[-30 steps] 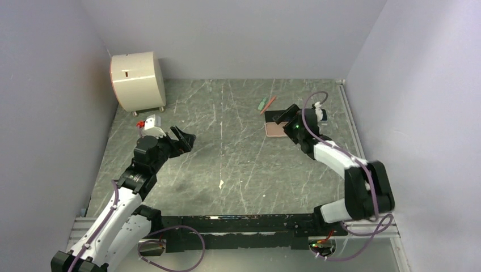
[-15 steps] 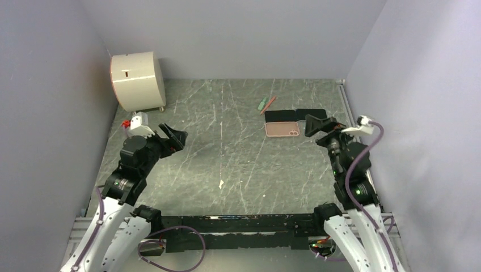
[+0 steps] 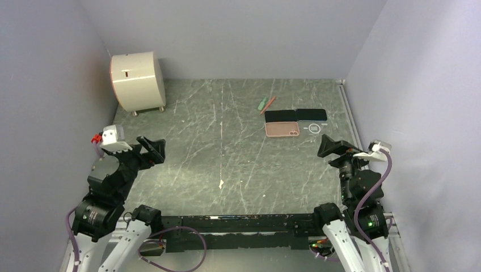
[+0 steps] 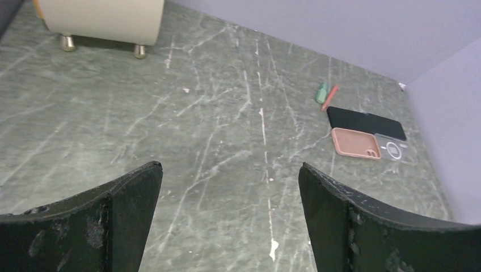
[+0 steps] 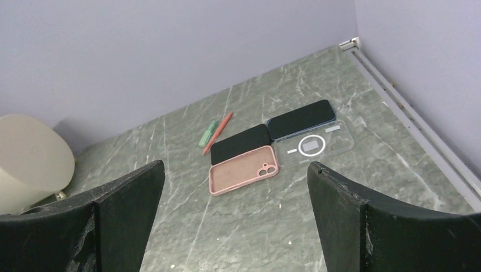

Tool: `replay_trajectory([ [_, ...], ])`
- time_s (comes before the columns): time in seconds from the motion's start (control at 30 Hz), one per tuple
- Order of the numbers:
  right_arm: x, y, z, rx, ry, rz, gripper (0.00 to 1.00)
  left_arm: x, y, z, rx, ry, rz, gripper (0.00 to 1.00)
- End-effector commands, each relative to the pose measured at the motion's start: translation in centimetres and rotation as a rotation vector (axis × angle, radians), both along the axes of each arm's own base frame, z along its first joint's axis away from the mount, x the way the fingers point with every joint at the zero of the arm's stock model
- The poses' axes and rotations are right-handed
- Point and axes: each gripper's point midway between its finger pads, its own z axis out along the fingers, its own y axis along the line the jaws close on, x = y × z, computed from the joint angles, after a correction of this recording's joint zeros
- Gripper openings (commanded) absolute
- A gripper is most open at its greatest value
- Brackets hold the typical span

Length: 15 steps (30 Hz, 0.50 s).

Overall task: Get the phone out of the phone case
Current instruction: Reset both arms

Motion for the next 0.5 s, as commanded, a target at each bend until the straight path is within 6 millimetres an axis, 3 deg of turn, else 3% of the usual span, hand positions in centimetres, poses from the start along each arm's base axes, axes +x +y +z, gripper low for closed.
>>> replay_trajectory([
  [0.0,-0.67,-1.04,-0.67,-0.031,-0.007,-0.044,0.99,-0.77,1.64,-0.27,0.086,-0.023,0.043,0.94],
  [0.47,-1.10,-0.89,-0.35,-0.034,-0.019,-0.029,0.99,-0.61,1.97,-0.09,0.059,-0.051,0.049,0.94],
])
